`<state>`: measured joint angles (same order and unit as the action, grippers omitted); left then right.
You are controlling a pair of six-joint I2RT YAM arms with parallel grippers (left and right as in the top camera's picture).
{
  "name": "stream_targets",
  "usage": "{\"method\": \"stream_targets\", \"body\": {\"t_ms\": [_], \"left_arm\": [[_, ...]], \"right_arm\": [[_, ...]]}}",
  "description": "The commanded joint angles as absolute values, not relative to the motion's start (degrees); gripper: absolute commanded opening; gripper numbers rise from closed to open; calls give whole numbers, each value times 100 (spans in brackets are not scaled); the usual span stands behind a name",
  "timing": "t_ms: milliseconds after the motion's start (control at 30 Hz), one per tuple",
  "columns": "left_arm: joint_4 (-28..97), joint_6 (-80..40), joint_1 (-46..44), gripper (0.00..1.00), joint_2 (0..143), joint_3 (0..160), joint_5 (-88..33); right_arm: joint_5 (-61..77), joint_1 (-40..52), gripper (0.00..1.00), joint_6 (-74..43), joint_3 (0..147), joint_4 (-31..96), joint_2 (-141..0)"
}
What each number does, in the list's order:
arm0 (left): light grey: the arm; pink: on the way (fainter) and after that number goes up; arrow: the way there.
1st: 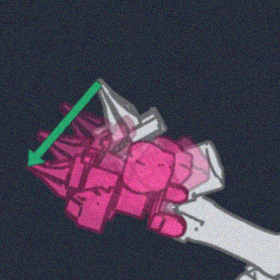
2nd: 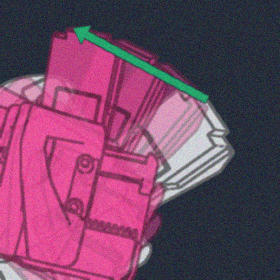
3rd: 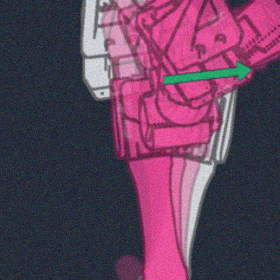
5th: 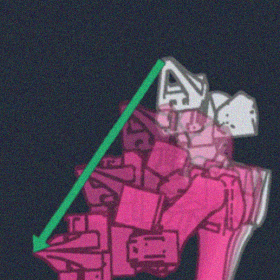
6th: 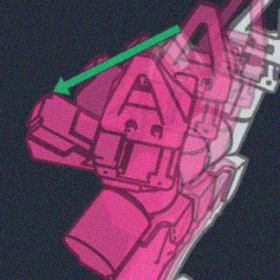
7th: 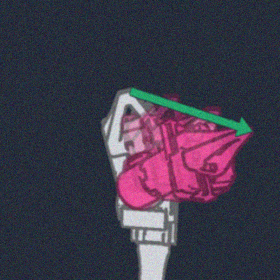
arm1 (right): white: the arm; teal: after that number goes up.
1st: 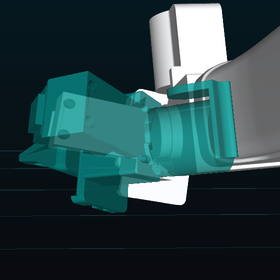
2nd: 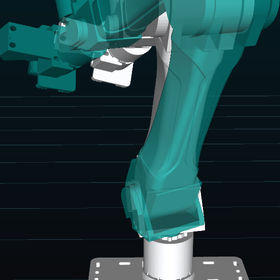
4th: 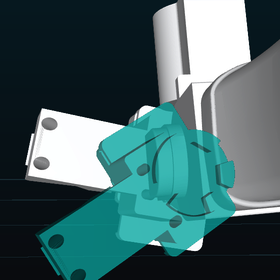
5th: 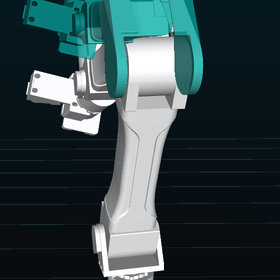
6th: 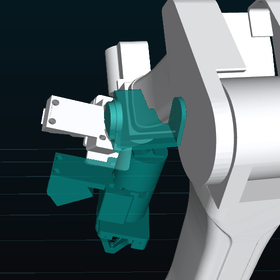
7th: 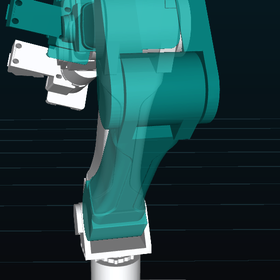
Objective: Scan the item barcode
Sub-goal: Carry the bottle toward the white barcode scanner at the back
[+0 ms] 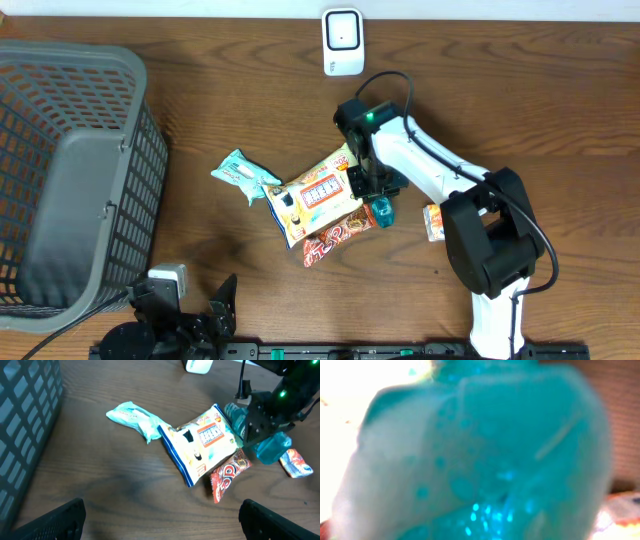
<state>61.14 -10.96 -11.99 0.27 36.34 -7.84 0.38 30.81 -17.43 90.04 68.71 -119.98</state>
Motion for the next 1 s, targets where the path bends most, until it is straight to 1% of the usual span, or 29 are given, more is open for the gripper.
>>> {"method": "stream_targets", "body": {"t_ms": [0,167,367,500,567,733,833,900,967], "left_arm": [[6119,-1168,-1175,98,30,3653,-856],[6119,-1168,-1175,98,30,3653,-856],[6119,-1168,-1175,98,30,3653,-856],[6119,-1168,-1175,98,30,3653,-856],[6119,-1168,-1175,98,30,3653,-858],[6119,-1168,-1175,98,30,3653,-858],[6119,-1168,-1175,98,30,3653,-856],[6119,-1168,-1175,98,30,3653,-856],[6121,-1168,-1175,98,30,3653,-858]], "right_arm": [[701,2954,10,-1420,9544,7199,-12022],[1050,2842,10,-1402,9889,7579,-12022],[1839,2707,9,-843,10084,7714,-12022],[2386,2646,8,-370,10082,7675,-12022],[2781,2609,6,-89,10082,7677,-12022],[3673,2523,6,1105,10082,7745,-12022],[3680,2510,7,1675,10029,7640,-12025],[3614,2526,8,1857,9902,7393,-12025],[3312,2565,8,1848,9738,7072,-12025]]}}
